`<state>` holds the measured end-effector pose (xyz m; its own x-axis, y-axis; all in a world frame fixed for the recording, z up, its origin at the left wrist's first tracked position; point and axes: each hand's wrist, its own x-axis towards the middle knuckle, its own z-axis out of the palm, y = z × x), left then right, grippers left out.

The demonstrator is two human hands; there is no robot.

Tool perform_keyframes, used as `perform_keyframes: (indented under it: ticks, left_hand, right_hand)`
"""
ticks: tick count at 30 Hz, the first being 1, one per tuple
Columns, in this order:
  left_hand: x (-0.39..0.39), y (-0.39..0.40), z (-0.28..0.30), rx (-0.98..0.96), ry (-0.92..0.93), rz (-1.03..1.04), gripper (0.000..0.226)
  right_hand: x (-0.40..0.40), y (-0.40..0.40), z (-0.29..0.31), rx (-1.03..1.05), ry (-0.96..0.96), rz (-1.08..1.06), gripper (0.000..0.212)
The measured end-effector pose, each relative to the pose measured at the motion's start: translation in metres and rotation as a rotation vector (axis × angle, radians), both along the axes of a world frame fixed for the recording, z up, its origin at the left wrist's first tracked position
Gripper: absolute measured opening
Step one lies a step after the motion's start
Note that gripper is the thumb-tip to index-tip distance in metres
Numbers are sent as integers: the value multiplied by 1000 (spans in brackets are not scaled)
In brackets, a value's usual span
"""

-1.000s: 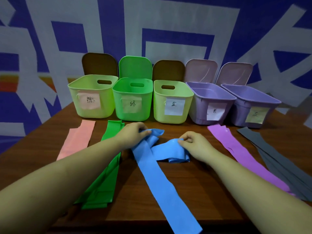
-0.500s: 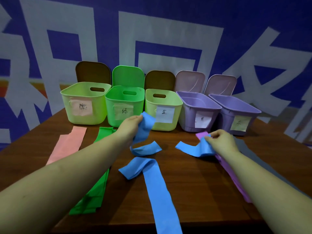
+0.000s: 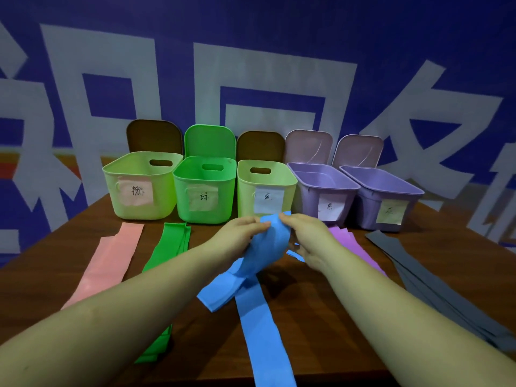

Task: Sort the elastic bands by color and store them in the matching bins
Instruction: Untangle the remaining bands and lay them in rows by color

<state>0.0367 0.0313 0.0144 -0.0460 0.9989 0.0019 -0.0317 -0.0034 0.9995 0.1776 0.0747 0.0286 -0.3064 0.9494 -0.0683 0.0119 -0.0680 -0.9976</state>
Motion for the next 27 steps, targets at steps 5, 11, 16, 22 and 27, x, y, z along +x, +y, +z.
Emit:
perform_keyframes:
  ticks: [5,11,16,22,27]
  left_hand:
    - [-7,-5,6,39,14,6,24]
    - [-6,-1,21,117,9,71,13]
    - [-1,3,42,190,46,51,14]
    - [-4,14,103,303,153,124,12]
    - [-10,19,155,368,106,225,6]
  right_hand:
    - [2,-15,8,290,-101,68,3]
    - [2,-27,13,381,-146,111,5]
    - [5,-27,17,360,-101,138,11]
    - [-4,-22,35,365,-243,197,17]
    - [-17,-13,45,337,-256,220,30]
